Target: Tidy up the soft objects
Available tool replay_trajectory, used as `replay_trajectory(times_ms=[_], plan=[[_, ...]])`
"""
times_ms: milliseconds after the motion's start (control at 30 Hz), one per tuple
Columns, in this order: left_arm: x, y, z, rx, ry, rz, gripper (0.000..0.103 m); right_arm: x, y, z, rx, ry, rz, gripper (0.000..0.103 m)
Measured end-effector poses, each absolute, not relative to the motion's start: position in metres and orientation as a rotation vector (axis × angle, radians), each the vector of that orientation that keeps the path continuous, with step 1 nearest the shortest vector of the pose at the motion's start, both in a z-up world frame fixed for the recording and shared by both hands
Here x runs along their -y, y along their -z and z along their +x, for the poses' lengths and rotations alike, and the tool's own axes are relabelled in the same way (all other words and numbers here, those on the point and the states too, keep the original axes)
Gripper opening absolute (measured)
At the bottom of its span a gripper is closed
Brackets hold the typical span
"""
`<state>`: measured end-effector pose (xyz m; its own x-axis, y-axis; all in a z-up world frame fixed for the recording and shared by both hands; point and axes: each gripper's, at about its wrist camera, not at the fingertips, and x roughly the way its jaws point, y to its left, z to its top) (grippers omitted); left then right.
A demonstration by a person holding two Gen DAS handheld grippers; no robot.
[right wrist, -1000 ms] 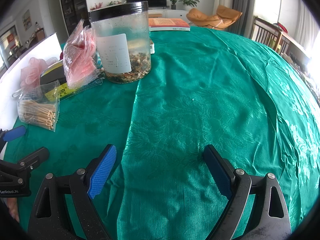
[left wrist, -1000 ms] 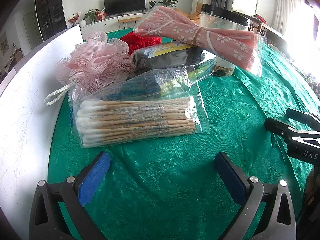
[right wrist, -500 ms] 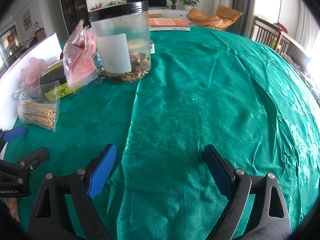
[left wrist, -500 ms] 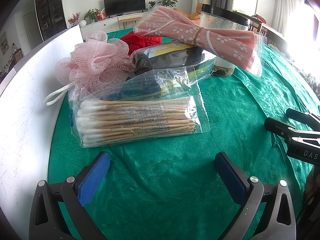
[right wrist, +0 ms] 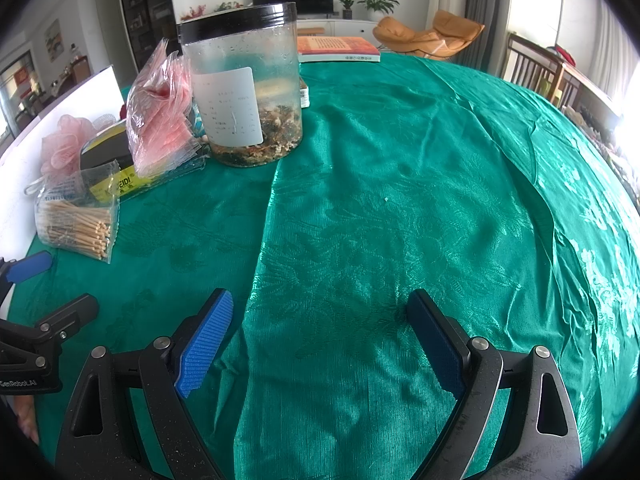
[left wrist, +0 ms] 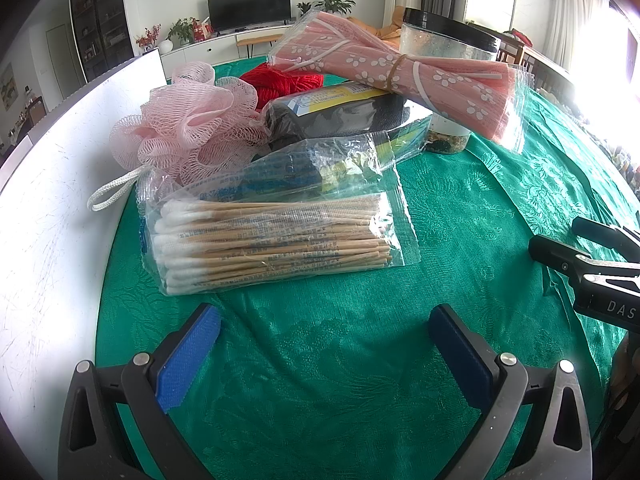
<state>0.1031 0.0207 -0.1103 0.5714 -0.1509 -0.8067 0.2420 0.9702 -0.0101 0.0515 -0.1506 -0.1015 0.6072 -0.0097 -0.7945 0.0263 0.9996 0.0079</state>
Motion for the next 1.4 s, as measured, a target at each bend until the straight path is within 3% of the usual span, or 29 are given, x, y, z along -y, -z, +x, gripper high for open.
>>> replay_trajectory(times_ms=[767, 900, 1000, 1067, 1300, 1333, 1367, 1400], plan=[[-0.021, 0.11, 0.103, -0.934, 0.232, 0.104, 0.103, 0.151, 0.101, 0.05, -0.914, 0.009, 0.025, 0.091], [-0.021, 0.11, 0.103, -0.934, 0.232, 0.104, 0.103, 0.149, 0.068, 0.039, -0.787, -0.099, 0.098, 0.089], [-0.021, 0.11, 0.103, -0.934, 0.232, 0.104, 0.103, 0.114, 0.015, 0.047, -0.641, -0.212, -0.041, 0.089], [-0.021, 0.11, 0.103, -0.934, 0.232, 0.104, 0.103, 0.083, 0.001, 0.07, -0.648, -0.249, -0.194, 0.088], [-0.021, 0.11, 0.102, -0.933, 0.232, 0.104, 0.103, 0.026, 0.032, 0.133, -0.809, -0.239, -0.44, 0.086], [-0.021, 0.11, 0.102, -0.933, 0.232, 0.104, 0.103, 0.024, 0.034, 0.134, -0.818, -0.236, -0.455, 0.071], [-0.021, 0.11, 0.102, -0.933, 0.232, 0.104, 0.103, 0.023, 0.036, 0.135, -0.846, -0.241, -0.452, 0.036], [-0.021, 0.11, 0.102, -0.933, 0.232, 0.104, 0.103, 0.026, 0.037, 0.134, -0.867, -0.241, -0.429, 0.037]])
